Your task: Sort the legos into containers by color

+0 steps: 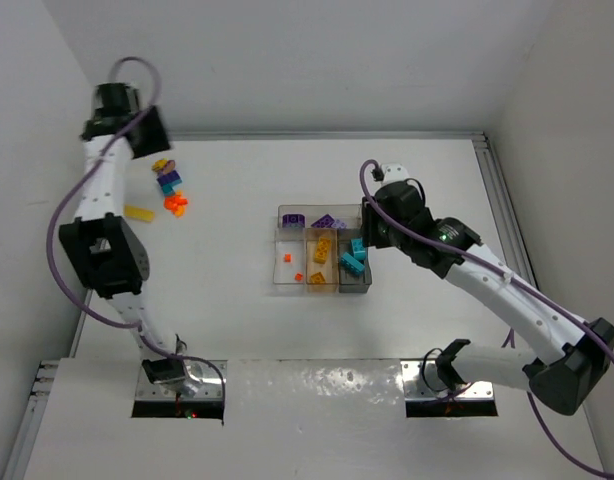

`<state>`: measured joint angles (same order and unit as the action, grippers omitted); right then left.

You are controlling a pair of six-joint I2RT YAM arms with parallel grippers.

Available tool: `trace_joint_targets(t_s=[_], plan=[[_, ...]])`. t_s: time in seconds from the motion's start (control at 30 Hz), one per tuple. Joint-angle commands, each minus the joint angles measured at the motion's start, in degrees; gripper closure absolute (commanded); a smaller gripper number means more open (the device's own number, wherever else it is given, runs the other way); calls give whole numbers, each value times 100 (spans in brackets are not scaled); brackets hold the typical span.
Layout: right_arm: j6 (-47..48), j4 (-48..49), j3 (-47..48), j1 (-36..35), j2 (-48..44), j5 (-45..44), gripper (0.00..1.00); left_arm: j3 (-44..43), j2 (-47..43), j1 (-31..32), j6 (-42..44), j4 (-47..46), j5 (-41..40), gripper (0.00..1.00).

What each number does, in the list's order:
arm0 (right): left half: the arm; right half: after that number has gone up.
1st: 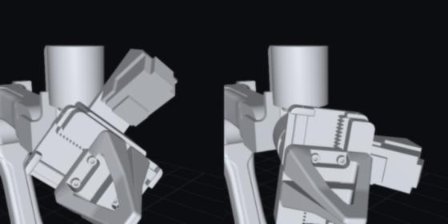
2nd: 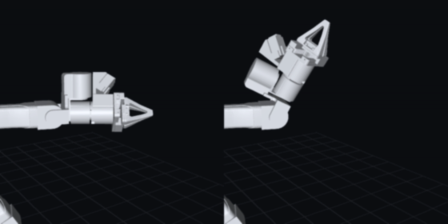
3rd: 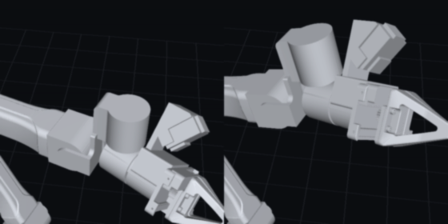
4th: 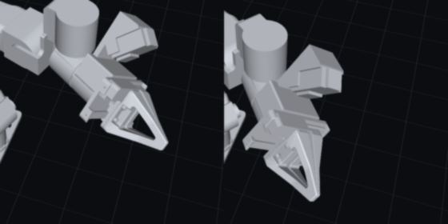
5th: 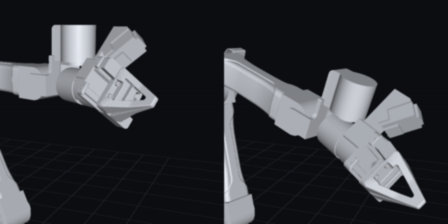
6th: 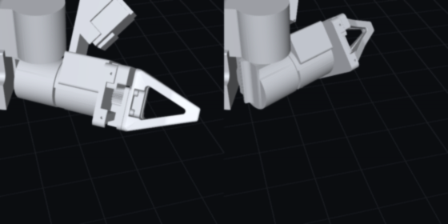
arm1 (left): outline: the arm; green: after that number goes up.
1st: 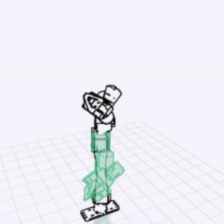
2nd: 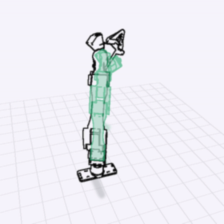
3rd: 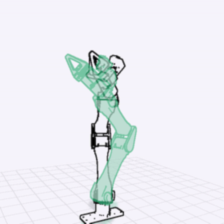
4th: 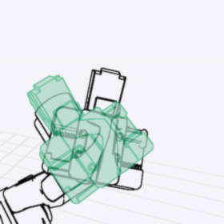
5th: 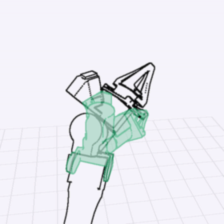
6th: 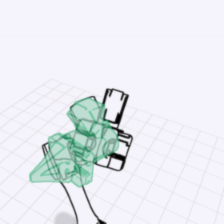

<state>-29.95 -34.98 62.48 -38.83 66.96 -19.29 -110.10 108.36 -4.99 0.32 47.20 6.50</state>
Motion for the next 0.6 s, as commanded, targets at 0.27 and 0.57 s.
trace_joint_targets(t_s=[0.27, 0.57], plan=[[-2, -245, 765, -19, 853, 276, 60, 7, 853, -1284, -3221, -791, -3217, 29], [-63, -720, 1161, -20, 1188, 338, 61, 85, 1777, -1698, -4365, -949, -2952, 22]])
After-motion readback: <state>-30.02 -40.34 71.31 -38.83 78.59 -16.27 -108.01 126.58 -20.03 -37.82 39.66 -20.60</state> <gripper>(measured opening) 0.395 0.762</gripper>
